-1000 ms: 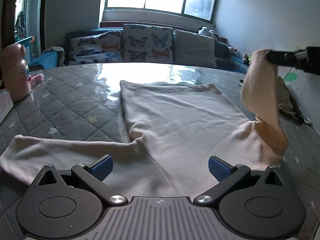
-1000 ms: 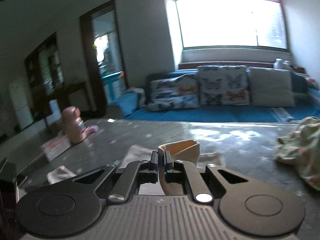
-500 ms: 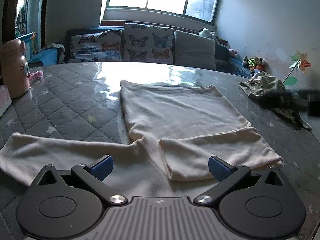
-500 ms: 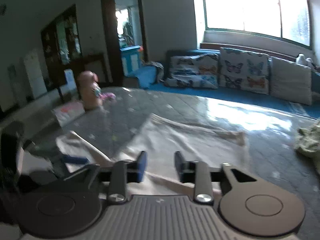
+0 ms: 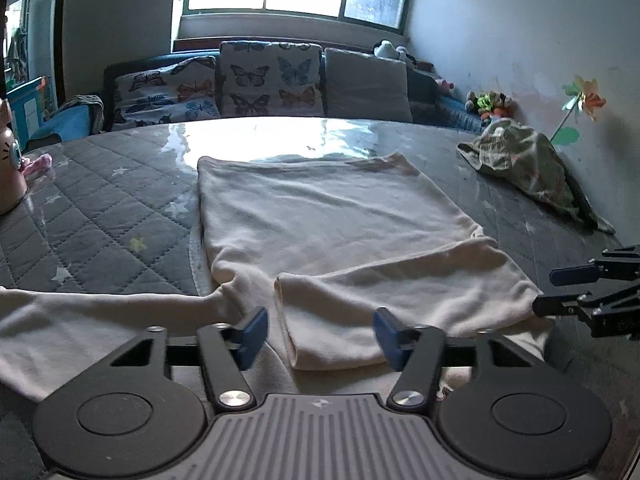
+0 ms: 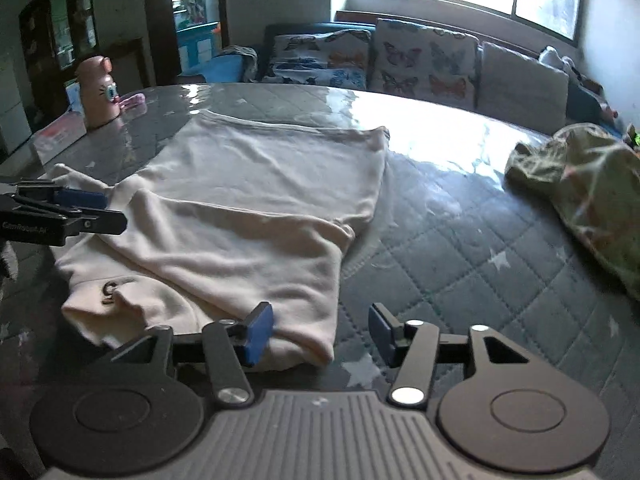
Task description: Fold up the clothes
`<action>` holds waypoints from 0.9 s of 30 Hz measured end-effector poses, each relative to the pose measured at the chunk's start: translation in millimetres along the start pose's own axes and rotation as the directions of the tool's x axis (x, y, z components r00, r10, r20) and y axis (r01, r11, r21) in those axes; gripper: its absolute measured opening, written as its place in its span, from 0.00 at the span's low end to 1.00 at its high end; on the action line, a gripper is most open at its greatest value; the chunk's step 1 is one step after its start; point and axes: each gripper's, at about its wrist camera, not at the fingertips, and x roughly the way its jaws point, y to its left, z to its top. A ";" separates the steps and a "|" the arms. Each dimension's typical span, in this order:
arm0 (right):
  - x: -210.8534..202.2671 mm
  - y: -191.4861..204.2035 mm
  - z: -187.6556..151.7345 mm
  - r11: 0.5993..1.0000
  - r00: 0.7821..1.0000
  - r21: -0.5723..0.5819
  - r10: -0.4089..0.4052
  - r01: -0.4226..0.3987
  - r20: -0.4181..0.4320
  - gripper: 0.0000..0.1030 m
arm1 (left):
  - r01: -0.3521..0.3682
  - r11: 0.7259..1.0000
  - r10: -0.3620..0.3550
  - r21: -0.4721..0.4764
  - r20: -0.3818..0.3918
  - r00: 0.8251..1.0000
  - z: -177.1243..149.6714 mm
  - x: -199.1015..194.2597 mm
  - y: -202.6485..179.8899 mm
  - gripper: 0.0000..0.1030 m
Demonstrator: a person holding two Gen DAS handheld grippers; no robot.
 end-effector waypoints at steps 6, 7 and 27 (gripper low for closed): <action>-2.5 -18.3 -4.2 0.996 0.999 0.080 -0.035 0.036 -0.023 0.54 | -0.009 1.000 0.010 0.015 -0.015 1.000 -2.2 4.0 2.1 0.54; -4.9 -20.4 -3.2 0.996 0.999 0.089 -0.030 0.032 -0.019 0.54 | -0.009 1.000 0.010 0.012 -0.014 1.000 -2.0 3.9 2.1 0.54; 32.5 -15.5 31.8 0.989 0.993 0.110 -0.104 0.098 0.050 0.53 | -0.042 0.999 0.042 -0.026 0.000 0.999 -5.0 -5.8 15.4 0.57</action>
